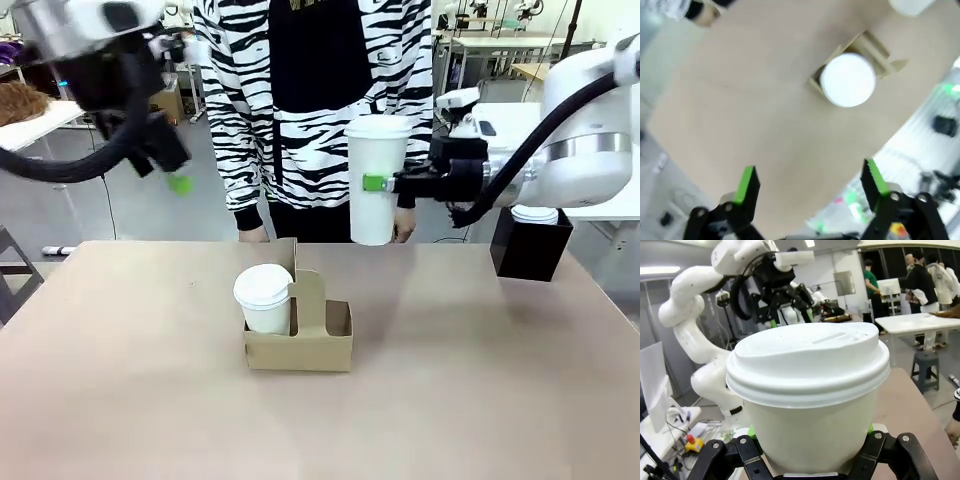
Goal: Pour a drink into a cup and package it in a carrier.
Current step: Insert the held 600 ml Paper Cup into the Cup Carrier.
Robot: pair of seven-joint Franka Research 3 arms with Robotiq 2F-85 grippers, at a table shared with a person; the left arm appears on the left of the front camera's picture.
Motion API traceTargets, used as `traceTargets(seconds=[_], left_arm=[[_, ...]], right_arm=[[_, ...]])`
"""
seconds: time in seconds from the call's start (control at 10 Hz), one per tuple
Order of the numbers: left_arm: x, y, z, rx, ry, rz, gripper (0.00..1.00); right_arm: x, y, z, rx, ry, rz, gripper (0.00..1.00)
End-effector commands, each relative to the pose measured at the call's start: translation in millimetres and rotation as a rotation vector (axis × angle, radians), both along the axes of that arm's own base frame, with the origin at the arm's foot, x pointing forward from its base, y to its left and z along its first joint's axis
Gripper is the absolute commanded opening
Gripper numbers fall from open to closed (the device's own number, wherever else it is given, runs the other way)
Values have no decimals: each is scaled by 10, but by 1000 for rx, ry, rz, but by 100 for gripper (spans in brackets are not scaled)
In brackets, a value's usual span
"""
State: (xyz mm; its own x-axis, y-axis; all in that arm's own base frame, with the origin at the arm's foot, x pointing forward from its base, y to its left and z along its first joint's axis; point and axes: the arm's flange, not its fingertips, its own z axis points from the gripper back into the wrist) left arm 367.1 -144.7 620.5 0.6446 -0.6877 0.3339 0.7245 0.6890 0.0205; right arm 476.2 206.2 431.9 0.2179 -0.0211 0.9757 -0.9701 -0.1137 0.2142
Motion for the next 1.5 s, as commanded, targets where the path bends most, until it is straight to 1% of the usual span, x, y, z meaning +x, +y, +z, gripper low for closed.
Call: traceTargets(seconds=[0.0,0.2,0.3,0.4,0.5,0.6,0.7,0.8,0.9,1.0,1.2,1.3,1.4], left_arm=[[-14,-299,68,-2,63,93,100],[-14,-299,68,-2,63,93,100],[-15,-58,-21,-1,14,25,100],[40,65,-262,-10,-44,-13,100],[77,216,-416,-48,-52,-87,100],[86,345,-542,-50,-56,-118,100],[60,459,-716,-53,-92,-223,100],[33,553,-882,-33,-138,-270,100],[5,663,-1052,-25,-163,-347,100],[-63,765,-1193,-50,-138,-414,100],[-179,969,-1381,-100,-128,-434,100],[-195,1049,-1451,-109,-122,-401,100],[-156,1101,-1504,-129,-44,-261,100]], right_arm=[[-14,-68,133,6,37,3,80],[-14,-68,133,6,37,3,80],[7,-13,-23,0,11,-1,80],[-25,-112,-49,58,-5,121,80],[22,-55,-144,81,-25,142,80],[76,47,-228,77,-47,146,80],[131,148,-340,66,-83,144,80],[177,222,-456,70,-88,145,80],[204,294,-568,70,-98,150,80],[198,364,-668,70,-106,167,80],[157,431,-813,85,-110,187,80],[122,449,-864,80,-114,201,80],[85,476,-939,68,-85,214,80]])
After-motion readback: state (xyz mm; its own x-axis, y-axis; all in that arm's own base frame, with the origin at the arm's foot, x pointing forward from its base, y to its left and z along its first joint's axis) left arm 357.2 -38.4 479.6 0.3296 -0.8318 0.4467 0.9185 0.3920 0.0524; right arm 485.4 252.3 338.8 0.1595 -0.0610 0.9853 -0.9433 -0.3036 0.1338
